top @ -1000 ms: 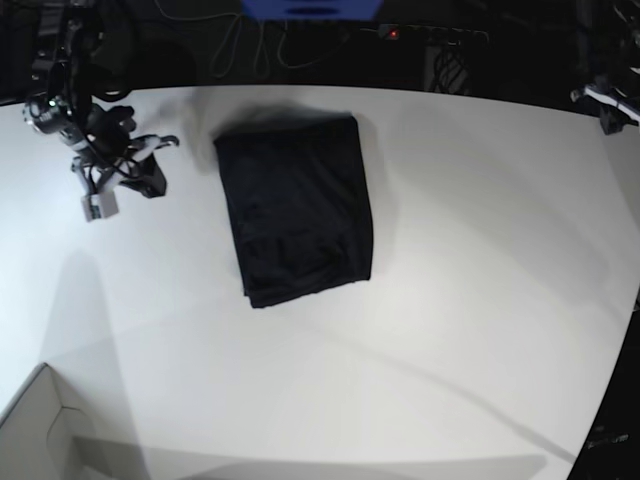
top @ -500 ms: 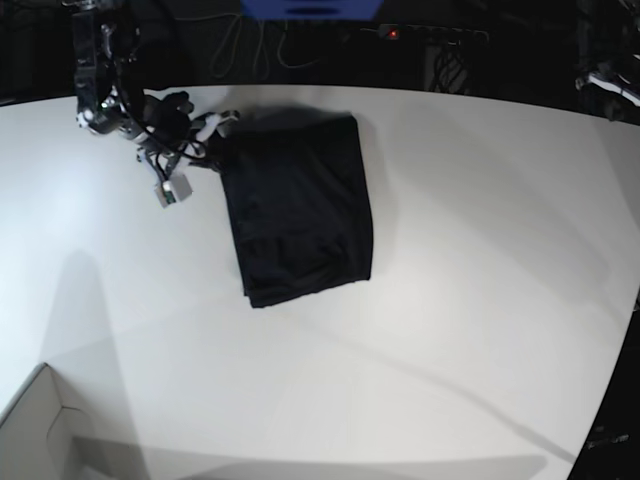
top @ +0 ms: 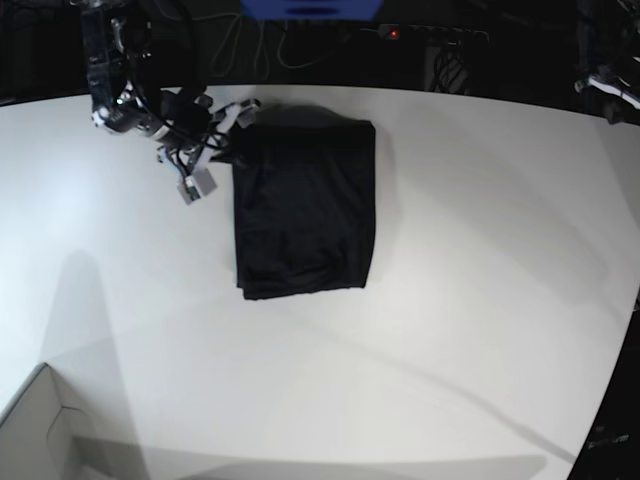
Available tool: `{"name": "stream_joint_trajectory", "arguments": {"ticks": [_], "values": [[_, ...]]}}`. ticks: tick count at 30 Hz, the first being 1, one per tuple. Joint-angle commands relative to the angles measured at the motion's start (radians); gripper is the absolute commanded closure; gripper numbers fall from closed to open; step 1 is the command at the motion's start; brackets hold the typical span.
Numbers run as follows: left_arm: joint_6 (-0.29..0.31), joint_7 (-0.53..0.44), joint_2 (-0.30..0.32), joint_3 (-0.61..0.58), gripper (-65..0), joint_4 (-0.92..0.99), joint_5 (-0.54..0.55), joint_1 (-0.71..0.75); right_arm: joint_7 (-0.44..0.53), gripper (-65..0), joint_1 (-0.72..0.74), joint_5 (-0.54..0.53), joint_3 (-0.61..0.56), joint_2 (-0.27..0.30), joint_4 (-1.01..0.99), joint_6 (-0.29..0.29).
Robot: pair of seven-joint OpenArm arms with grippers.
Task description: Layout the t-shirt on the table in an organized manner, then fold the t-shirt properly
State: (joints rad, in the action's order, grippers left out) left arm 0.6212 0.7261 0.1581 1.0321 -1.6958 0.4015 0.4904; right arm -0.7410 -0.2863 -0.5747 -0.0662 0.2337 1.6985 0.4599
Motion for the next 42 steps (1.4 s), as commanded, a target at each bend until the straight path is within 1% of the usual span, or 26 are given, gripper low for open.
{"name": "stream_joint_trajectory", "arguments": {"ticks": [1, 4, 7, 8, 10, 11, 14, 16, 18, 21, 22, 25, 28, 31, 33, 35, 37, 40, 42], "values": [[-0.002, -0.016, 0.016, 0.006, 0.0, -0.019, 0.010, 0.011, 0.018, 0.0, 0.003, -0.015, 0.029, 0.006, 0.027, 0.003], [-0.002, -0.016, 0.014, 0.006, 0.0, -0.017, 0.009, 0.040, 0.019, 0.0, -0.035, -0.015, 0.133, 0.002, 0.064, 0.003], [-0.001, -0.016, 0.014, 0.006, 0.0, -0.013, 0.015, 0.078, 0.019, 0.0, -0.075, -0.015, 0.271, -0.030, 0.133, 0.003], [0.007, -0.016, 0.011, 0.004, 0.0, -0.014, 0.015, 0.093, 0.019, 0.0, -0.092, -0.015, 0.317, -0.040, 0.156, 0.003], [0.061, -0.016, -0.013, 0.004, 0.0, -0.020, 0.007, 0.126, 0.019, 0.0, -0.126, -0.015, 0.406, -0.052, 0.197, 0.003], [0.077, -0.016, -0.019, 0.006, 0.0, -0.020, 0.007, 0.139, 0.019, 0.0, -0.146, -0.015, 0.452, -0.061, 0.213, 0.003], [0.077, -0.016, -0.036, 0.004, 0.0, -0.007, 0.000, 0.189, 0.018, 0.0, -0.204, -0.015, 0.613, -0.112, 0.239, 0.003], [0.077, -0.023, -0.055, -0.031, 0.0, 0.024, -0.052, 0.192, 0.016, 0.0, -0.232, -0.014, 0.705, -0.141, 0.236, 0.003], [0.077, -0.026, -0.056, -0.071, 0.0, 0.086, -0.129, 0.182, 0.016, 0.0, -0.253, -0.014, 0.770, -0.167, 0.231, 0.003], [0.077, -0.032, -0.061, -0.132, 0.0, 0.213, -0.235, 0.109, 0.018, 0.0, -0.281, -0.014, 0.859, -0.211, 0.190, 0.003], [0.077, -0.055, -0.061, -0.146, 0.0, 0.267, -0.261, 0.084, 0.019, 0.0, -0.282, -0.014, 0.883, -0.221, 0.168, 0.003], [0.077, -0.176, -0.061, -0.195, 0.0, 0.434, -0.326, 0.024, 0.019, 0.0, -0.284, -0.014, 0.922, -0.225, 0.085, 0.003], [0.077, -0.320, -0.055, -0.246, 0.0, 0.600, -0.396, -0.025, 0.022, 0.0, -0.281, -0.014, 0.931, -0.219, -0.025, 0.003], [0.077, -0.435, -0.053, -0.263, 0.0, 0.747, -0.465, -0.072, 0.076, 0.0, -0.288, -0.014, 0.926, -0.211, -0.107, 0.003], [0.077, -0.486, -0.042, -0.263, 0.0, 0.820, -0.513, -0.106, 0.113, 0.0, -0.288, 0.006, 0.925, -0.211, -0.157, 0.003], [0.077, -0.512, -0.028, -0.264, 0.0, 0.893, -0.534, -0.138, 0.139, 0.0, -0.278, 0.065, 0.925, -0.213, -0.211, 0.003], [0.077, -0.526, -0.022, -0.264, 0.0, 0.979, -0.545, -0.183, 0.156, 0.0, -0.244, 0.123, 0.900, -0.219, -0.289, 0.004], [0.077, -0.538, 0.028, -0.266, 0.0, 1.143, -0.545, -0.269, 0.189, 0.0, -0.198, 0.201, 0.856, -0.225, -0.418, 0.006], [0.077, -0.580, 0.053, -0.266, 0.0, 1.276, -0.545, -0.335, 0.246, 0.0, -0.173, 0.249, 0.822, -0.233, -0.507, 0.006]]}}
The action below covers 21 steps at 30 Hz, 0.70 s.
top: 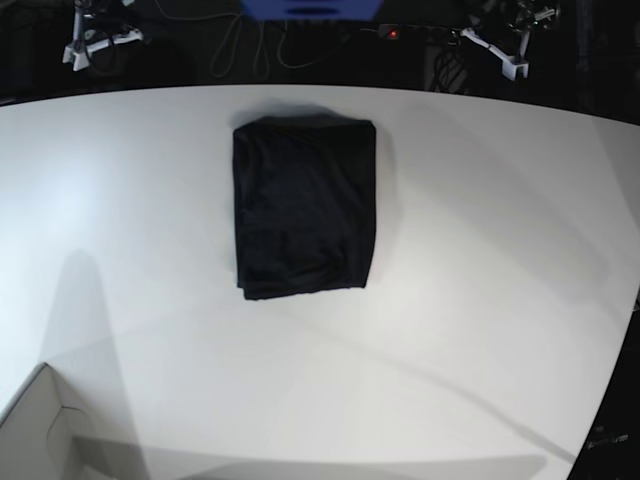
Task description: Layout the t-shirt on the table in an organized manner, then fold the t-shirt properly
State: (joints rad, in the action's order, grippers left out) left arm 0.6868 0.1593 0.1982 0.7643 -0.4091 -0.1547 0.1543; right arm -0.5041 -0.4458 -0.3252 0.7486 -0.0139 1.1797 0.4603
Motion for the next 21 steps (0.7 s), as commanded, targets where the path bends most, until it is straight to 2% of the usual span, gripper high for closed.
{"name": "stream_joint_trajectory", "arguments": {"ticks": [1, 3, 6, 7, 9, 12, 15, 18, 21], "values": [[0.011, -0.045, 0.025, 0.001, 0.0, 0.045, 0.010, -0.023, 0.049, 0.0, -0.003, 0.018, -0.018, 0.009, -0.028, 0.005], [0.011, -0.135, 0.042, -0.012, 0.0, 0.152, -0.016, -0.065, 0.169, 0.0, 0.012, 0.077, -0.082, 0.009, -0.128, 0.005], [-0.003, -0.251, 0.040, -0.104, 0.0, 0.252, -0.113, -0.098, 0.351, 0.0, 0.066, 0.200, -0.154, 0.009, -0.309, 0.001], [-0.048, -0.275, 0.039, -0.142, 0.0, 0.269, -0.139, -0.103, 0.405, 0.0, 0.089, 0.245, -0.160, 0.009, -0.384, -0.002], [-0.108, -0.304, 0.036, -0.214, 0.0, 0.286, -0.171, -0.104, 0.506, 0.0, 0.138, 0.318, -0.160, 0.010, -0.539, -0.051], [-0.177, -0.307, 0.013, -0.294, 0.0, 0.290, -0.173, -0.112, 0.710, 0.0, 0.195, 0.397, -0.166, 0.030, -0.785, -0.200], [-0.279, -0.303, 0.011, -0.328, 0.0, 0.296, -0.176, -0.144, 0.893, 0.0, 0.242, 0.481, -0.168, 0.036, -0.978, -0.349], [-0.391, -0.244, 0.011, -0.328, 0.0, 0.296, -0.174, -0.157, 0.930, 0.0, 0.264, 0.545, -0.168, 0.030, -1.029, -0.515], [-0.445, -0.197, 0.010, -0.329, 0.0, 0.296, -0.176, -0.187, 0.930, 0.0, 0.265, 0.593, -0.166, 0.015, -1.030, -0.645]]}}
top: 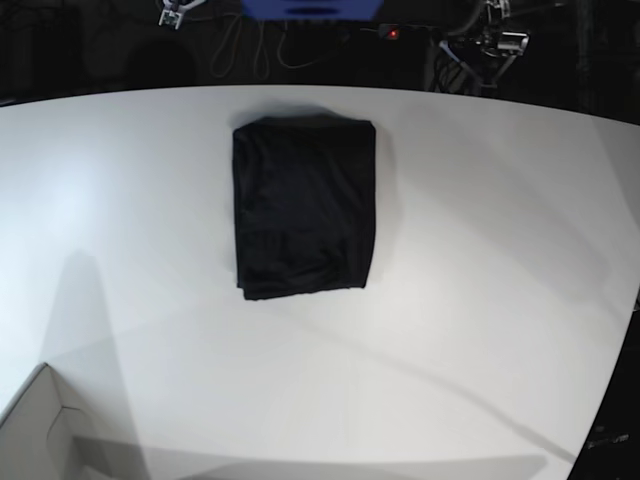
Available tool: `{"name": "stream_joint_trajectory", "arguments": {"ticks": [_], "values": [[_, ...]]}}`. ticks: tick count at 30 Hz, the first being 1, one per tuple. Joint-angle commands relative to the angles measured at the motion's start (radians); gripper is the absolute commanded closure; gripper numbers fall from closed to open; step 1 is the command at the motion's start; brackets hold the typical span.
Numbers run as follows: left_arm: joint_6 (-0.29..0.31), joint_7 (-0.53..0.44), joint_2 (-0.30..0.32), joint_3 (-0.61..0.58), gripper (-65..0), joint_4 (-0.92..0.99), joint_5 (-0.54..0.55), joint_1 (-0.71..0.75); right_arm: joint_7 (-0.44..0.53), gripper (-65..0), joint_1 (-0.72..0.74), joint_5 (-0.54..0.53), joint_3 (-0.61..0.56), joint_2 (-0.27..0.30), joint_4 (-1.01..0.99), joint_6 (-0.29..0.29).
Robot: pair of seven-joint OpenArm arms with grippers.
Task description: Layout the t-shirt on the table in an organized manner, then fold the t-shirt properly
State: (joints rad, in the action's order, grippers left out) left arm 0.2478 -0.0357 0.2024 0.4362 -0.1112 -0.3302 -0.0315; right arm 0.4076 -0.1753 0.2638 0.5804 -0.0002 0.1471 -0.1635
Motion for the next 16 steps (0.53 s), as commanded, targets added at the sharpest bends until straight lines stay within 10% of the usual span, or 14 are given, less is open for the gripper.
{"name": "stream_joint_trajectory", "arguments": {"ticks": [1, 6, 16], "values": [[-0.018, 0.001, 0.002, -0.003, 0.0, -0.002, -0.005, -0.005, 0.018, 0.0, -0.003, 0.009, 0.002, -0.002, 0.003, -0.051], [-0.075, 0.001, -0.001, -0.003, 0.0, -0.002, -0.005, -0.009, 0.017, 0.0, 0.018, 0.012, 0.002, -0.007, 0.001, -0.150], [-0.083, 0.000, -0.008, -0.003, 0.0, -0.003, -0.002, -0.011, 0.015, 0.0, 0.024, 0.012, 0.002, -0.062, -0.002, -0.155]]}}
